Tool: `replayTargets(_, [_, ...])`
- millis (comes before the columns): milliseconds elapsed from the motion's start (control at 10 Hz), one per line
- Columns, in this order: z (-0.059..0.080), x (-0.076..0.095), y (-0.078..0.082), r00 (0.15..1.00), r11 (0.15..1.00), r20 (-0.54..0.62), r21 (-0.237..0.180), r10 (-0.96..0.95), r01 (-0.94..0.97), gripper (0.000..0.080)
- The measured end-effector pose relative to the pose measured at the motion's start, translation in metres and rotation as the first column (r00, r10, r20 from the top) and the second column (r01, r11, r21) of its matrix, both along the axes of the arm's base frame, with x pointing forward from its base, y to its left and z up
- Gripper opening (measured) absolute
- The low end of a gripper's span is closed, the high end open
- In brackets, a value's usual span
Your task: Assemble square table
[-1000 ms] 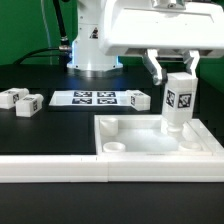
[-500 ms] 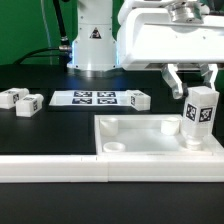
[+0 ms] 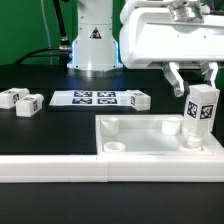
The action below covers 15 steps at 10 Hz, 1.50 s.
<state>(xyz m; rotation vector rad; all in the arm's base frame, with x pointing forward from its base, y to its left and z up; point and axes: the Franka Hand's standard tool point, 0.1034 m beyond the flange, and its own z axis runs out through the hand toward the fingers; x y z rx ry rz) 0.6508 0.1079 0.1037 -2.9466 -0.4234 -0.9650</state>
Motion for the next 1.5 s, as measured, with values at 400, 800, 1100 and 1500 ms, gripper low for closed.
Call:
replayTargets(400, [-0.001,0.002,-0.002,1.0,1.0,0.029,0.001,-0.004,0.004,0.029])
replayTargets(800, [-0.003,-0.002,-0.009,1.0,1.0,0.018,-0.005,-0.008,0.008,0.029])
replayTargets(1100, [-0.008,-0.004,-0.009,1.0,1.0,0.01,-0.006,-0.008,0.008,0.029])
replayTargets(1500, [-0.016,-0.005,-0.008,1.0,1.0,-0.001,-0.007,-0.007,0.007,0.029])
